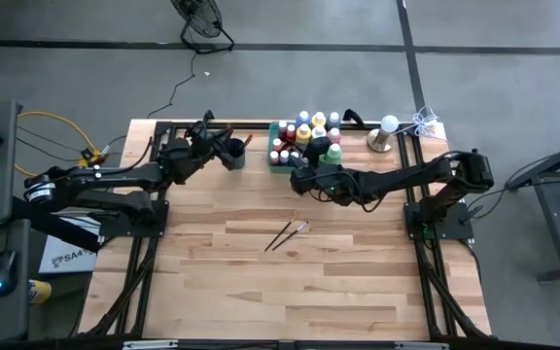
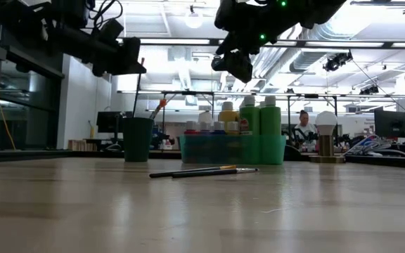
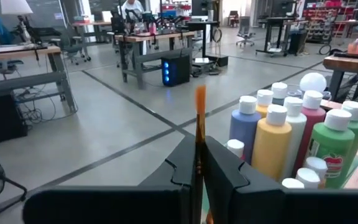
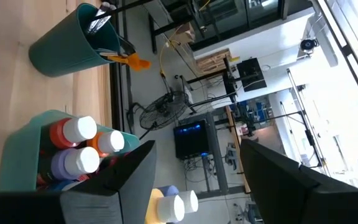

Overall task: Pick & Place Paint Supplies
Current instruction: Put the gold black paint brush into the blue cup, then put the silver black paint brush into the blue cup

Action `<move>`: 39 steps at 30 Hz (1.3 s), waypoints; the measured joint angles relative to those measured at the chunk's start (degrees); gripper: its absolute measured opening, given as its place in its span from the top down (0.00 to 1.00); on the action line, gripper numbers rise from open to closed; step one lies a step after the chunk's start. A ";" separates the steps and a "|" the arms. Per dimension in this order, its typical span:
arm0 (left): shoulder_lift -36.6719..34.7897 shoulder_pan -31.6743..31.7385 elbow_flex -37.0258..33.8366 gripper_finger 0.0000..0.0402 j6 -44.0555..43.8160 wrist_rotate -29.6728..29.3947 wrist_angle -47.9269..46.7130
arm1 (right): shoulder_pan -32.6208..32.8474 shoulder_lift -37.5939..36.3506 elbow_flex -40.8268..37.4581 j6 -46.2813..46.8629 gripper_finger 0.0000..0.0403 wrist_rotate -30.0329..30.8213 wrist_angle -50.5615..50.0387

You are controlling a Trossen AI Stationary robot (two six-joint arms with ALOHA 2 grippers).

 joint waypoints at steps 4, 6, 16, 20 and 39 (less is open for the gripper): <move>0.00 0.00 0.00 0.91 -0.02 0.00 -0.02 | 0.00 0.00 0.00 0.00 0.44 0.02 0.00; 0.00 0.00 0.00 0.85 -0.03 0.00 -0.02 | 0.00 0.00 0.00 0.00 0.44 0.02 0.02; -0.18 0.00 0.00 0.54 0.00 0.00 0.10 | 0.36 0.00 0.00 0.62 0.44 0.46 -1.73; -1.32 0.00 0.00 0.51 -0.02 0.43 0.17 | 1.18 -0.11 0.00 4.22 0.44 -0.79 -9.29; -4.59 0.00 0.00 0.51 -3.07 2.72 -6.82 | -2.29 2.41 4.90 30.71 0.44 -47.73 -50.21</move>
